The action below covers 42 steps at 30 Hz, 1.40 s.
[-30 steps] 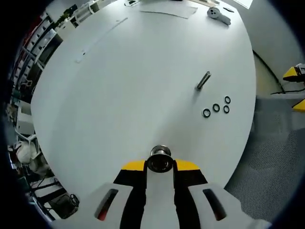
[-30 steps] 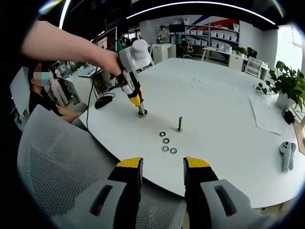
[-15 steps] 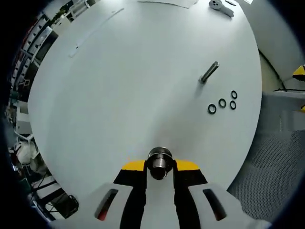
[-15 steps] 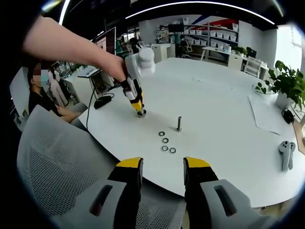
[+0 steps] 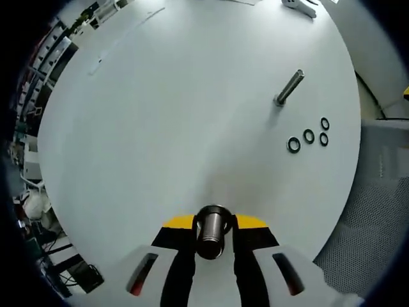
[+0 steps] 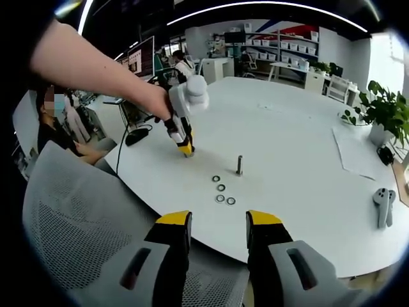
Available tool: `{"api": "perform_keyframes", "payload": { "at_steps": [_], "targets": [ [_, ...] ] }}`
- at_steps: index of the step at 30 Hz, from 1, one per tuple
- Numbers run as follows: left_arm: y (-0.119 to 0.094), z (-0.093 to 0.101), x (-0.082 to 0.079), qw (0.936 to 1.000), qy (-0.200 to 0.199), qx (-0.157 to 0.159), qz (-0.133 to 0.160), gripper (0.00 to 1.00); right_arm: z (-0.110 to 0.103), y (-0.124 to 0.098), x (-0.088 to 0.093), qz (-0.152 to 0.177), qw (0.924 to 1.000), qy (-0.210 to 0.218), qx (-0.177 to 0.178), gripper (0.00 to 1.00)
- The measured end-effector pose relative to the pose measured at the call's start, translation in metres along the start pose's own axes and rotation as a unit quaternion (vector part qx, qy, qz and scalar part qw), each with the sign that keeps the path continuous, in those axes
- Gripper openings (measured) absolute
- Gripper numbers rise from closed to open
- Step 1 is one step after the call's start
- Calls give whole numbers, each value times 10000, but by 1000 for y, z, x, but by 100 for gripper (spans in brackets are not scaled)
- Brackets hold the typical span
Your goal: Place the washer onto the threaded stud by aligning its center hole with the stud, sliding it down to the base, and recovering from edge contact or off-axis alignment until the washer reaches the visible bottom stop.
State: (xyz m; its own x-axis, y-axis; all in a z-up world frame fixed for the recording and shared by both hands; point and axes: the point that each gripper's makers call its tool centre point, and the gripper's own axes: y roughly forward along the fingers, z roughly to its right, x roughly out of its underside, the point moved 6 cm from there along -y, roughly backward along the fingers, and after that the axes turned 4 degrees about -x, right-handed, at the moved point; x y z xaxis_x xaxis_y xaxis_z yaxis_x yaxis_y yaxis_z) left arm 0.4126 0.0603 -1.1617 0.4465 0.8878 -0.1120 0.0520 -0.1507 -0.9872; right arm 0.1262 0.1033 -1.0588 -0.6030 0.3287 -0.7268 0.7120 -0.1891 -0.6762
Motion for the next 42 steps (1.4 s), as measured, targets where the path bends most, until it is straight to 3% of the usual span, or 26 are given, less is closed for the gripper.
{"api": "perform_keyframes", "payload": {
  "at_steps": [4,6,9,17,21,25,32,36,42],
  "targets": [
    [0,-1,2,9996,-228,-64,141,21,-1,0,0,-7,10000,-9,-21,37],
    [0,-1,1,9987,-325,-108,366,24,-1,0,1,-28,10000,-27,-41,37],
    [-6,1,4,9984,-368,-153,412,31,-3,1,1,-43,10000,-36,-81,37],
    [-23,-11,10,9948,-657,-316,718,32,-4,2,1,-27,9999,-60,-154,37],
    [-45,-10,21,9895,-985,-416,969,33,-5,4,1,-42,9998,-91,-181,37],
    [-48,-13,33,9870,-1051,-433,1135,33,-6,4,1,-86,9997,-121,-202,37],
    [-73,4,53,9768,-1397,-454,1559,33,-7,1,2,-92,9997,-96,-207,37],
    [-86,19,64,9672,-1715,-363,1839,34,-8,3,1,-102,9996,-130,-219,37],
    [-90,29,82,9574,-1933,-313,2122,34,-7,2,1,-84,9997,-147,-190,37]
  ]
}}
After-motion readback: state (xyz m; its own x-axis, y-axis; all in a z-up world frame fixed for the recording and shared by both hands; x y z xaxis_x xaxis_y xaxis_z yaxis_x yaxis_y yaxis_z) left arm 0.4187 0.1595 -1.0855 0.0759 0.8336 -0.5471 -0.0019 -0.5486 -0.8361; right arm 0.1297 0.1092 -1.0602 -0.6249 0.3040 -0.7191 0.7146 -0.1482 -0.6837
